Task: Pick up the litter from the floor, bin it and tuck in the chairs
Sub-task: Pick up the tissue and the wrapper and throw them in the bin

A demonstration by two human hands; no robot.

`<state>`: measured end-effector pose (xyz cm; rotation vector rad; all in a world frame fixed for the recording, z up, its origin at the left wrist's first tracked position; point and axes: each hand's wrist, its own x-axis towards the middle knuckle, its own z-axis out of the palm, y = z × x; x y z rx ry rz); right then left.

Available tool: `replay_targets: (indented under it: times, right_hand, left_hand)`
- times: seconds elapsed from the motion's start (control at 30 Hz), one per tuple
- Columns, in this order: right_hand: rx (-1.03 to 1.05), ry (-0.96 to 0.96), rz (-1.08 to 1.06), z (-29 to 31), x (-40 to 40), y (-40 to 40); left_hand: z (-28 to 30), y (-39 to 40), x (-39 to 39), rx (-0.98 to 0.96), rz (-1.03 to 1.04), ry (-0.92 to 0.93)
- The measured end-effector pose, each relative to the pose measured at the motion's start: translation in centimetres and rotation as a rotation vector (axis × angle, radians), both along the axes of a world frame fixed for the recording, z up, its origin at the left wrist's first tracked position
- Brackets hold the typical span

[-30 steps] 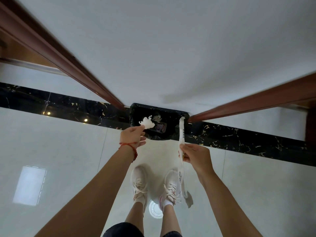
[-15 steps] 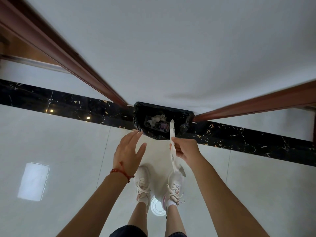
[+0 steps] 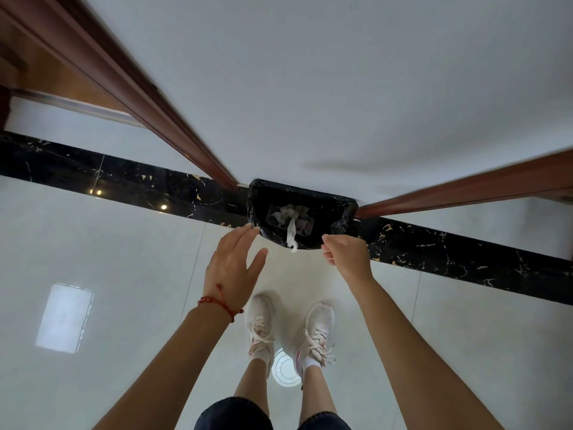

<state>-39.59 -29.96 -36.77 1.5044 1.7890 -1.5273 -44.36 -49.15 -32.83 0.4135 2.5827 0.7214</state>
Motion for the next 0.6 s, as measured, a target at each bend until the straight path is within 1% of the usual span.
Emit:
replay_targets:
  times: [0.1,0.23,0.33,0.47,0.6]
  right_hand:
    - [0.137,0.098,0.177,2.4,1.4,-0.3]
    - [0.3,0.258,0.34,5.6,2.9,-0.8]
    - [0.394,0.337,0.43,8.1,3.7,-1.1]
    - [0.464,0.368,0.495,12.4,5.0,-1.1]
    - [0.506,0.346,0.543,16.7,7.1,-0.7]
  left_hand:
    - [1.3,0.4,0.2,-0.007,-0.016,0.01]
    - [3.5,0.7,0.8,-0.029,-0.044,0.015]
    - [5.6,0.8,1.5,-0.058,-0.05,-0.001]
    - [9.1,1.2,2.5,-0.082,-0.051,-0.007]
    - [13.1,2.0,3.5,-0.088,-0.069,-0.022]
